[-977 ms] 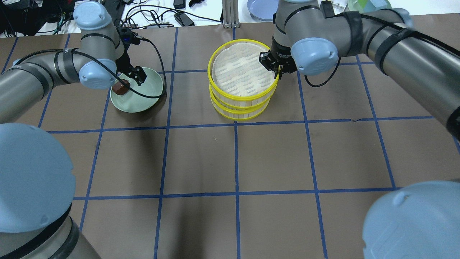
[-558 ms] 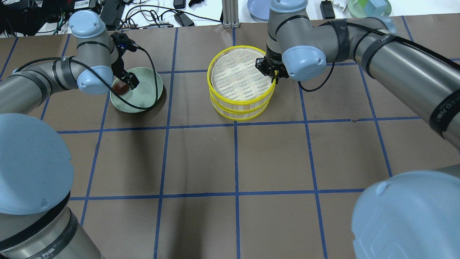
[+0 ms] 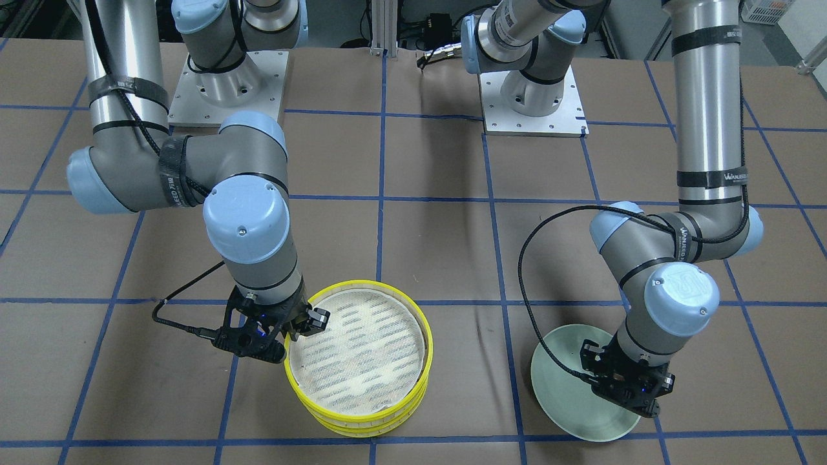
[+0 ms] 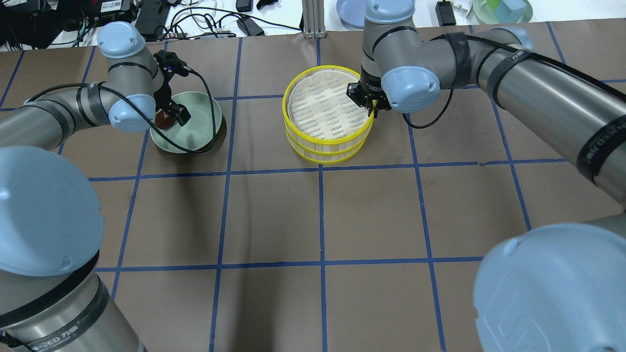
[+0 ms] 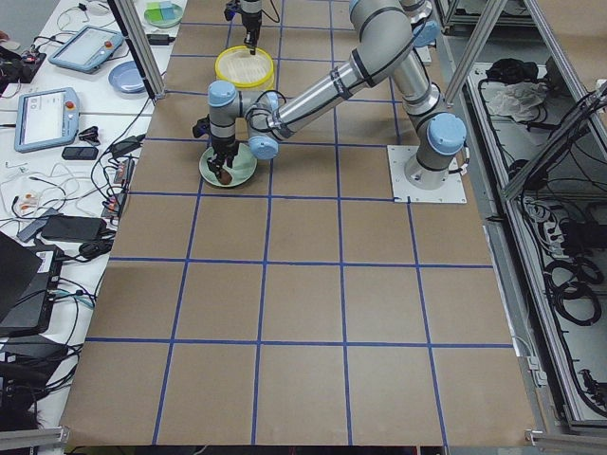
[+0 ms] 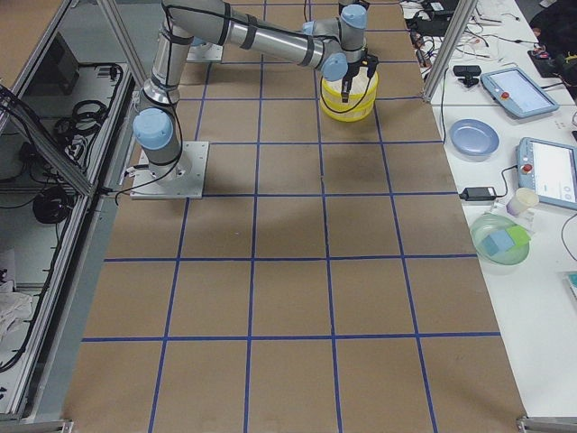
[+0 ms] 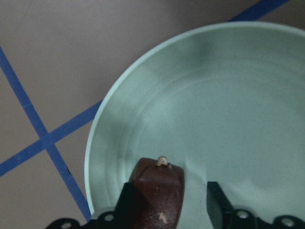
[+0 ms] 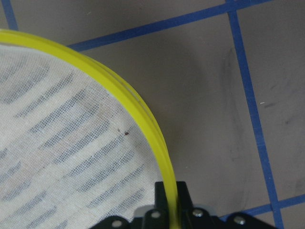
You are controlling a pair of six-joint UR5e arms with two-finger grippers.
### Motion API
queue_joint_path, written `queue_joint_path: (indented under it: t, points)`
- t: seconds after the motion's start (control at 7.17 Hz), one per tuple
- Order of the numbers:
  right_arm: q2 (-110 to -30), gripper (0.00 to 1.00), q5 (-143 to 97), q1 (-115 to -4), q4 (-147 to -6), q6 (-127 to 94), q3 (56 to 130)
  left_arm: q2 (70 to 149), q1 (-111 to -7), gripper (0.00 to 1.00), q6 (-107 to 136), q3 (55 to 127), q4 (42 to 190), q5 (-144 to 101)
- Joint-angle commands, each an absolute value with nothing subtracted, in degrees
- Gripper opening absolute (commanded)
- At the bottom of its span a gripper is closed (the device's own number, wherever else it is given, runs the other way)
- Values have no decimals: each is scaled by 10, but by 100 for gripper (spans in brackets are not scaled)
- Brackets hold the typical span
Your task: Stack buns with steamer
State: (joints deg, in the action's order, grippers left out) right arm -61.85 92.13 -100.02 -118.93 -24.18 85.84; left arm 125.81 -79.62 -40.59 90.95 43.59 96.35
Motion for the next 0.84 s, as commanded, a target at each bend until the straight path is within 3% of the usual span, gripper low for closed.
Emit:
queue_joint_path:
  t: [0.0, 0.28, 0.56, 0.7]
  points:
    - [-617, 0, 921, -1000, -1197, -243, 858, 1257, -795, 0, -396, 908, 425, 965]
    - [-611, 0, 920, -1000, -1197, -241, 858, 1235, -795, 0, -357, 899, 423, 961]
    - [-611, 25, 919, -999, -1199, -243, 857, 1196, -813, 0, -192, 897, 419, 944]
    - [-611, 49, 918, -1000, -1203, -245, 858, 1176, -817, 0, -119, 896, 421, 865]
